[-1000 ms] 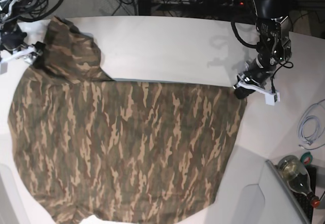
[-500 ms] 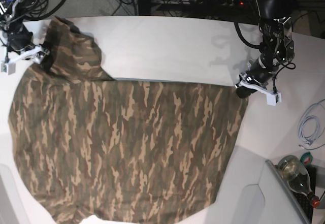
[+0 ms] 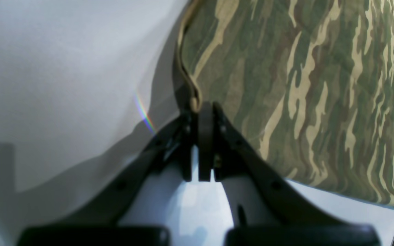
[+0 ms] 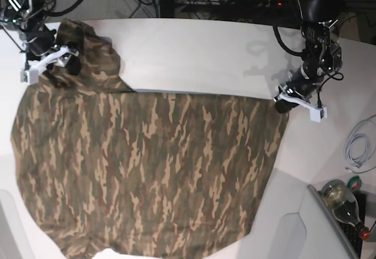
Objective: Layout the t-shirt on the table in an organized manner, then fold the t-shirt properly
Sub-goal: 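Drag the shirt edges with both grippers to smooth the shirt flat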
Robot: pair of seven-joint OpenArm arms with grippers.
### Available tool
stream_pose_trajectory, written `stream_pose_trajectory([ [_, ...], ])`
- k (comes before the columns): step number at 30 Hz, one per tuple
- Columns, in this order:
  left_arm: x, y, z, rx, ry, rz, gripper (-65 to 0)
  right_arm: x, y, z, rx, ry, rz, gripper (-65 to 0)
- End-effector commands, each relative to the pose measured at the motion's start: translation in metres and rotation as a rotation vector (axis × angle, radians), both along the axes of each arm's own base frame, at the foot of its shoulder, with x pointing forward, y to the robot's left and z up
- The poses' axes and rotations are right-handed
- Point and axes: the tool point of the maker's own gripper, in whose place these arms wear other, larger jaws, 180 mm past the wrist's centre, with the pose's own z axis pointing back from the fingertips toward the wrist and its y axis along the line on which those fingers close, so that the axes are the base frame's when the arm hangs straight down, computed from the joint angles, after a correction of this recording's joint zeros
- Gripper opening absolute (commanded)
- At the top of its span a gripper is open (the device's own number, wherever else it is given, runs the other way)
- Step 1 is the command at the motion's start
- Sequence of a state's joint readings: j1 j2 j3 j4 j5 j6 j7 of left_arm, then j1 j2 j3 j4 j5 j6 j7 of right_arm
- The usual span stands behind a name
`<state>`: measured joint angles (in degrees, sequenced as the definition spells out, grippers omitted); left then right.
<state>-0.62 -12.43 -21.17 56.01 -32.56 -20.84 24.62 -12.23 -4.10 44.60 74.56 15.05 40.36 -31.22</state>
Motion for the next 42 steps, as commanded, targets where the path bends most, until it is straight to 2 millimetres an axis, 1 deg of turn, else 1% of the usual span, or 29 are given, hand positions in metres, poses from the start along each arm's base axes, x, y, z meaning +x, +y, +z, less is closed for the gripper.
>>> stream_pose_trajectory([
  [1, 0.003, 0.009, 0.004, 0.024, -0.004, 0.007, -65.0, -0.026, 0.006, -0.017, -0.004, 0.130, 0.045, -29.9],
  [2, 0.003, 0.009, 0.004, 0.024, -0.004, 0.007, -65.0, -0.025, 0.006, -0.016, -0.006, 0.128, 0.044, -36.3],
  [5, 0.003, 0.010, 0.005, 0.026, -0.004, 0.007, -65.0, -0.021, 0.004, -0.014, -0.008, 0.119, 0.042, -59.1],
  [6, 0.003, 0.010, 0.005, 0.026, -0.004, 0.007, -65.0, -0.022, 0.001, -0.014, -0.009, 0.118, 0.028, -64.1],
  [7, 0.003, 0.010, 0.005, 0.026, -0.004, 0.007, -65.0, -0.023, -0.002, -0.013, -0.010, 0.116, 0.008, -65.0],
  [9, 0.003, 0.009, 0.005, 0.027, -0.006, 0.006, -65.0, -0.023, -0.010, -0.007, -0.035, 0.104, -0.003, -64.5],
  [10, 0.004, 0.010, 0.008, 0.033, -0.014, 0.002, -65.0, -0.026, -0.013, -0.003, -0.051, 0.116, 0.008, -64.5],
  [12, 0.008, 0.009, 0.022, 0.055, -0.050, -0.016, -65.0, -0.034, -0.019, 0.006, -0.094, 0.153, 0.037, -64.5],
  [13, 0.005, 0.007, 0.026, 0.064, -0.053, -0.031, -65.0, -0.035, -0.024, 0.014, -0.123, 0.162, 0.051, -64.5],
  [17, 0.004, 0.004, 0.045, 0.094, -0.045, -0.075, -65.0, -0.046, -0.028, 0.032, -0.184, 0.210, 0.085, -64.5],
  [18, 0.001, 0.005, 0.048, 0.105, -0.035, -0.071, -65.0, -0.045, -0.029, 0.037, -0.198, 0.215, 0.093, -64.5],
  [20, -0.005, 0.006, 0.056, 0.127, -0.039, -0.061, -65.0, -0.051, -0.032, 0.041, -0.216, 0.245, 0.105, -64.5],
  [23, -0.015, 0.002, 0.064, 0.148, -0.049, -0.066, -65.0, -0.050, -0.034, 0.048, -0.239, 0.252, 0.114, -64.5],
  [24, -0.017, 0.001, 0.066, 0.154, -0.050, -0.063, -65.0, -0.048, -0.036, 0.052, -0.251, 0.243, 0.115, -64.5],
  [27, -0.016, -0.004, 0.077, 0.160, -0.066, -0.053, -65.0, -0.034, -0.026, 0.061, -0.277, 0.212, 0.174, -64.5],
  [30, -0.011, -0.012, 0.091, 0.155, -0.069, -0.075, -65.0, -0.028, -0.019, 0.069, -0.299, 0.214, 0.221, -64.4],
  [32, 0.000, -0.018, 0.102, 0.157, -0.095, -0.094, -65.0, -0.018, -0.016, 0.074, -0.305, 0.200, 0.235, -64.4],
  [34, 0.008, -0.025, 0.106, 0.140, -0.114, -0.090, -65.0, -0.011, -0.015, 0.076, -0.307, 0.197, 0.240, -64.4],
  [36, 0.019, -0.027, 0.113, 0.130, -0.140, -0.085, -65.0, -0.002, -0.020, 0.080, -0.322, 0.181, 0.241, -64.4],
  [39, 0.032, -0.028, 0.117, 0.119, -0.157, -0.078, -65.0, 0.011, -0.024, 0.086, -0.331, 0.154, 0.238, -64.4],
  [40, 0.037, -0.027, 0.116, 0.113, -0.157, -0.071, -65.0, 0.016, -0.029, 0.088, -0.344, 0.149, 0.238, -64.4],
  [42, 0.048, -0.022, 0.113, 0.096, -0.146, -0.041, -65.0, 0.024, -0.034, 0.087, -0.341, 0.147, 0.238, -64.4],
])
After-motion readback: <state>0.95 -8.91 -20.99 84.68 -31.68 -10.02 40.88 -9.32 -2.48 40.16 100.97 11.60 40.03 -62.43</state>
